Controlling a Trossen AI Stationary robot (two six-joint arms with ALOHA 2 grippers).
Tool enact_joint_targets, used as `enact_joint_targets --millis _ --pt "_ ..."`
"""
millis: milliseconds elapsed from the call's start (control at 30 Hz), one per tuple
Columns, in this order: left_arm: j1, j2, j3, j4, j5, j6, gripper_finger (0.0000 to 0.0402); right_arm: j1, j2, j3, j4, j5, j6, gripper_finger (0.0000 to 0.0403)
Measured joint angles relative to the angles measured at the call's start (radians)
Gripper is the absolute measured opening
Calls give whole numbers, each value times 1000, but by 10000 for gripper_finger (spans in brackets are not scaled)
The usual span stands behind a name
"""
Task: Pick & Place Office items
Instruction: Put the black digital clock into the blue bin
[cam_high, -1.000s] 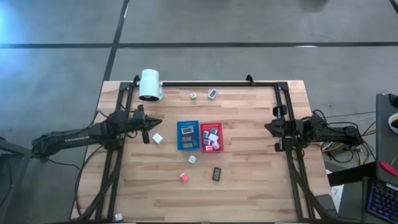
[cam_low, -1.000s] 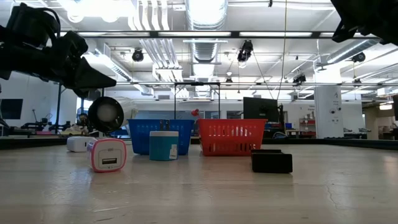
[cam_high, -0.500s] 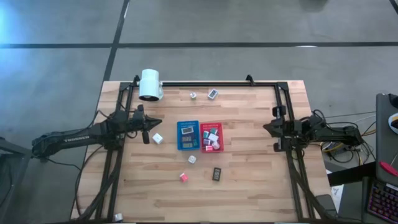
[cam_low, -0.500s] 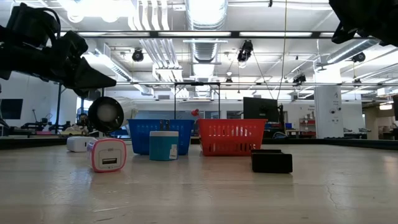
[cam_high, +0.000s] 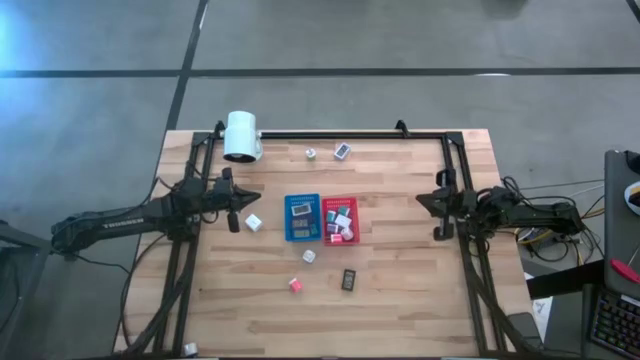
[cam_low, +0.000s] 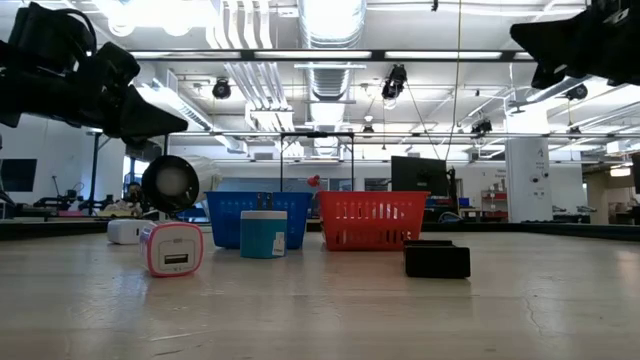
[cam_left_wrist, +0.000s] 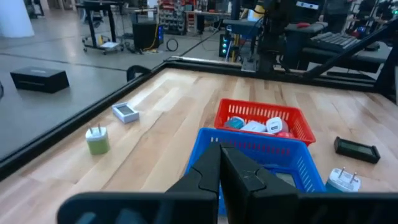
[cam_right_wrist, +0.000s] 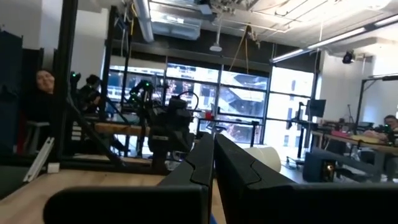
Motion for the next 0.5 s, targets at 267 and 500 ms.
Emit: enact_joint_targets --millis 267,500 --pt "0 0 0 0 0 12 12 0 0 0 -5 44 0 8" --pt "0 0 0 0 0 1 12 0 0 0 -5 44 3 8"
